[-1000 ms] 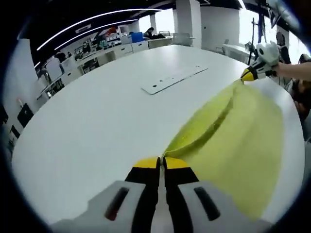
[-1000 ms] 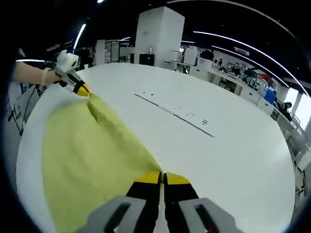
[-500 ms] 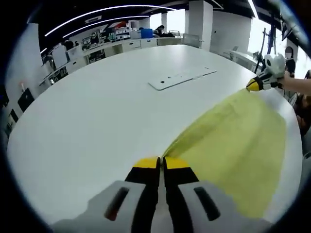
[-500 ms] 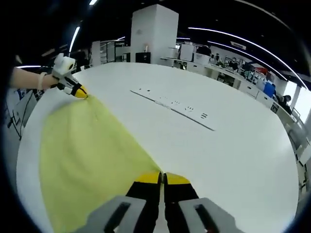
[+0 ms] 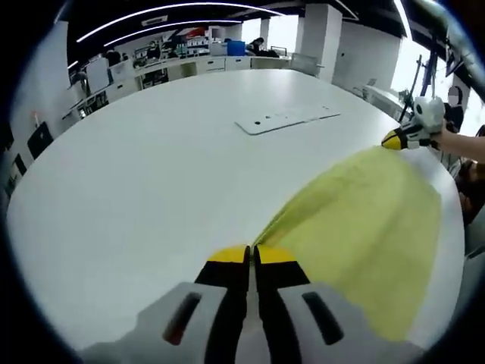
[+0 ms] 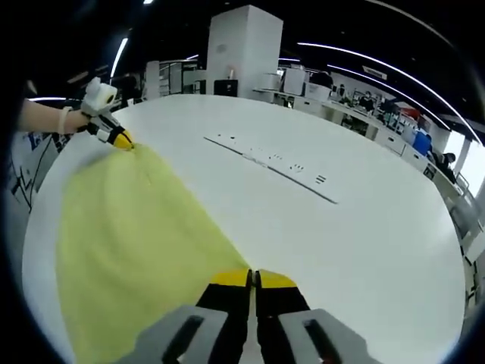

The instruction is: Fold the garment on the visible template until the final outline fits inside the template.

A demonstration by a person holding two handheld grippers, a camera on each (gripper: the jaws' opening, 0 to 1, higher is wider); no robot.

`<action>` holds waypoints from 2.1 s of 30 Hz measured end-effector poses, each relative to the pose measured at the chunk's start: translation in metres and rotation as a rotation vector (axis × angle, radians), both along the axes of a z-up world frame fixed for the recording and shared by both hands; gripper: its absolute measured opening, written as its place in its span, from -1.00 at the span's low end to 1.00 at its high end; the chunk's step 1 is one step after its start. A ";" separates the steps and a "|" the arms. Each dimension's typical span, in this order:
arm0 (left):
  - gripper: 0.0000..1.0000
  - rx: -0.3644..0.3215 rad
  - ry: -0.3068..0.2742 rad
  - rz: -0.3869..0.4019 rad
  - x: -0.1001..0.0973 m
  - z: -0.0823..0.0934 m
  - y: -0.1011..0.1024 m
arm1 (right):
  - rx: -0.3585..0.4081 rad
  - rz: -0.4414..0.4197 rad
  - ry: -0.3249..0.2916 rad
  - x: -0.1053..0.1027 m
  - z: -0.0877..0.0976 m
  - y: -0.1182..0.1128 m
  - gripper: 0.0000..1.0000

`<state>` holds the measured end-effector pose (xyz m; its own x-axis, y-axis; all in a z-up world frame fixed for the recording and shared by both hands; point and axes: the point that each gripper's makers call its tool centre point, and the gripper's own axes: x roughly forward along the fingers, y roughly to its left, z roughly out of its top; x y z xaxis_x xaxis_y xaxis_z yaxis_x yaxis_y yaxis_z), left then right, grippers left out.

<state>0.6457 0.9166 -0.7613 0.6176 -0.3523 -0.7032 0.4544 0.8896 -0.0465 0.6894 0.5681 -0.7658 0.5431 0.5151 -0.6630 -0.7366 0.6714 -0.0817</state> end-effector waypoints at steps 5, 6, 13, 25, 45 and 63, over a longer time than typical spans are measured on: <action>-0.94 0.015 -0.030 -0.022 -0.002 0.000 -0.002 | 0.005 -0.013 -0.021 0.001 0.004 0.000 -0.84; -0.90 0.015 -0.034 -0.016 -0.003 0.001 -0.001 | 0.030 -0.017 -0.029 0.002 0.008 0.001 -0.80; -0.25 -0.049 -0.070 -0.104 -0.014 0.016 -0.012 | 0.195 -0.028 -0.014 -0.002 0.025 0.009 -0.18; 0.69 -0.102 -0.128 -0.217 -0.032 0.043 -0.030 | 0.269 0.056 0.008 -0.028 0.037 0.024 0.66; 0.92 -0.081 -0.083 -0.285 -0.076 0.052 -0.029 | 0.243 0.104 0.047 -0.067 0.050 0.013 0.96; 0.63 -0.148 -0.017 -0.224 -0.146 0.034 -0.021 | 0.249 0.077 0.092 -0.136 0.045 -0.012 0.65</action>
<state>0.4998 0.8957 -0.7274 0.5244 -0.5796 -0.6237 0.6407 0.7511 -0.1594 0.5537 0.5564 -0.7209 0.4398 0.7059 -0.5552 -0.7828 0.6044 0.1482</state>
